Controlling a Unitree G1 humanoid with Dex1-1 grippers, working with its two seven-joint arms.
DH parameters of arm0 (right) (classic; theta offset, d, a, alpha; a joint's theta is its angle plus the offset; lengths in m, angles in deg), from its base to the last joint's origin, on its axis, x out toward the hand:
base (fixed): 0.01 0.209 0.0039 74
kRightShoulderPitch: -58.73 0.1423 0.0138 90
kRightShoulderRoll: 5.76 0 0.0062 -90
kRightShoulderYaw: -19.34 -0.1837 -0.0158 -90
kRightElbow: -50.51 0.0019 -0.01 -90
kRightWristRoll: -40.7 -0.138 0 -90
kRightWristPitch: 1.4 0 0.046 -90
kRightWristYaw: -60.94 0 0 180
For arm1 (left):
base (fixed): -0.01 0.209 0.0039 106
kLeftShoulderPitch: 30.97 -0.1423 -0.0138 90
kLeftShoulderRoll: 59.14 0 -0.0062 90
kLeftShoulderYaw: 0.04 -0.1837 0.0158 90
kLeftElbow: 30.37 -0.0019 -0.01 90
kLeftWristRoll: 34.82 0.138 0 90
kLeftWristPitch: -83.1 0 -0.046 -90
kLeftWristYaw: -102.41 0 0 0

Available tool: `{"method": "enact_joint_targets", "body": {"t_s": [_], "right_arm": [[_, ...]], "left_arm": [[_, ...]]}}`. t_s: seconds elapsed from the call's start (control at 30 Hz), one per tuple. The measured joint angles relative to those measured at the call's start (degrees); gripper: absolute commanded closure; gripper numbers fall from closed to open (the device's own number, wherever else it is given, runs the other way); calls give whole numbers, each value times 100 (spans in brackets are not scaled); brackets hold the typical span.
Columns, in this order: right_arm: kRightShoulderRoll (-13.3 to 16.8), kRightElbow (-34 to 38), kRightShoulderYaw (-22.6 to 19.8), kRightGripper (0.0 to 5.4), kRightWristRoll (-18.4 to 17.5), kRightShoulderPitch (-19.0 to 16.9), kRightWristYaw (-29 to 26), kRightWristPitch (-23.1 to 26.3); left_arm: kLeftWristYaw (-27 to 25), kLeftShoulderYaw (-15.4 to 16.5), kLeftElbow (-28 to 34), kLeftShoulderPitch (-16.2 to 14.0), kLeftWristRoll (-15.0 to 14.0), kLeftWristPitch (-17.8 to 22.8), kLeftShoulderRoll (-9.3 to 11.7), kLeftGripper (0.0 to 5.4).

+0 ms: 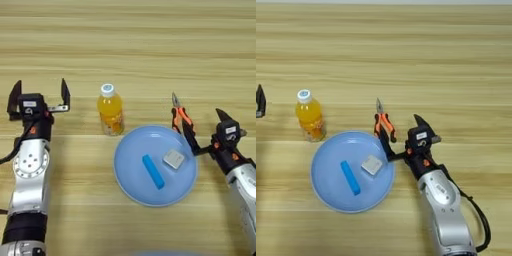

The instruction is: Move the objects on the table

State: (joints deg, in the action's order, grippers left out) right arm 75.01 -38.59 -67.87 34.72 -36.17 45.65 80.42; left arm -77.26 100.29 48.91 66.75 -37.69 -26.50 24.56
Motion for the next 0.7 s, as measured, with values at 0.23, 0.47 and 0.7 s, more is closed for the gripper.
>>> {"method": "enact_joint_targets", "body": {"t_s": [0.23,0.47,0.7], "right_arm": [[-6,-138,-4,4,13,33,6,-2],[-25,-179,7,4,29,50,8,-2],[-60,-179,30,4,94,50,12,-4]], "left_arm": [[-188,-191,544,236,-179,464,-98,0],[-393,-547,951,329,-194,830,-257,0],[-642,-979,1241,330,-186,1037,-429,0]]}}
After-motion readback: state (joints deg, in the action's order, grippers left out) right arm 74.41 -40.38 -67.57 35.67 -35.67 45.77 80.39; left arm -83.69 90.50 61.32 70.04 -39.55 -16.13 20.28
